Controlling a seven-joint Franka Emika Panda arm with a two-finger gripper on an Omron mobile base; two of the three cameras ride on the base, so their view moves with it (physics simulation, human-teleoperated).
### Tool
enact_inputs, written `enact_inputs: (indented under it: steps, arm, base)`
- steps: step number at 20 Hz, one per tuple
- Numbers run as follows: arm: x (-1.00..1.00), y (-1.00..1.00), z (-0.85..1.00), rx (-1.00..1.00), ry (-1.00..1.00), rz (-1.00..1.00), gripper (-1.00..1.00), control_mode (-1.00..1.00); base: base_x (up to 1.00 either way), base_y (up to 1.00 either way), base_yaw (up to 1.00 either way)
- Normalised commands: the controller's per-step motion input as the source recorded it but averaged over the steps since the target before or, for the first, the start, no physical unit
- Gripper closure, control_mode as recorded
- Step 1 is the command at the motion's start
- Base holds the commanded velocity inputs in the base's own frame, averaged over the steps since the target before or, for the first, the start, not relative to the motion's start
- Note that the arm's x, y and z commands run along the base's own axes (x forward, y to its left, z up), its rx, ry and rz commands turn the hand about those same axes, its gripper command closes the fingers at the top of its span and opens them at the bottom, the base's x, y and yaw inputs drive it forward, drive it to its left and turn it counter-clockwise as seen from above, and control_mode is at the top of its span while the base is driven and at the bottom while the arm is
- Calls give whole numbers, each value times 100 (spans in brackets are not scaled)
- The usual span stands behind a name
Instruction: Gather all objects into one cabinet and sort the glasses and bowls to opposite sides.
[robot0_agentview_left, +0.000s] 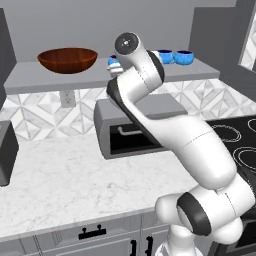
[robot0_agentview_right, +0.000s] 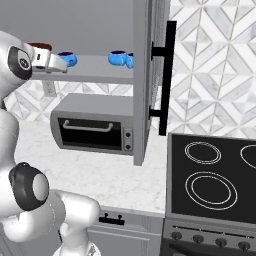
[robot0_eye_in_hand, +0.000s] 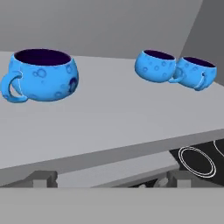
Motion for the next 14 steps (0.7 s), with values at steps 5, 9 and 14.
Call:
enact_inputs:
  steps: [5,9,14]
  arm:
    - [-4,71,10,0,-3,0,-100,-100]
    - [0,53,8,1,-5,0,-100,-100]
    - [0,29,0,7,-1,0,-100,-100]
  base:
    - [0,0,0]
    - [0,0,0]
    - [0,0,0]
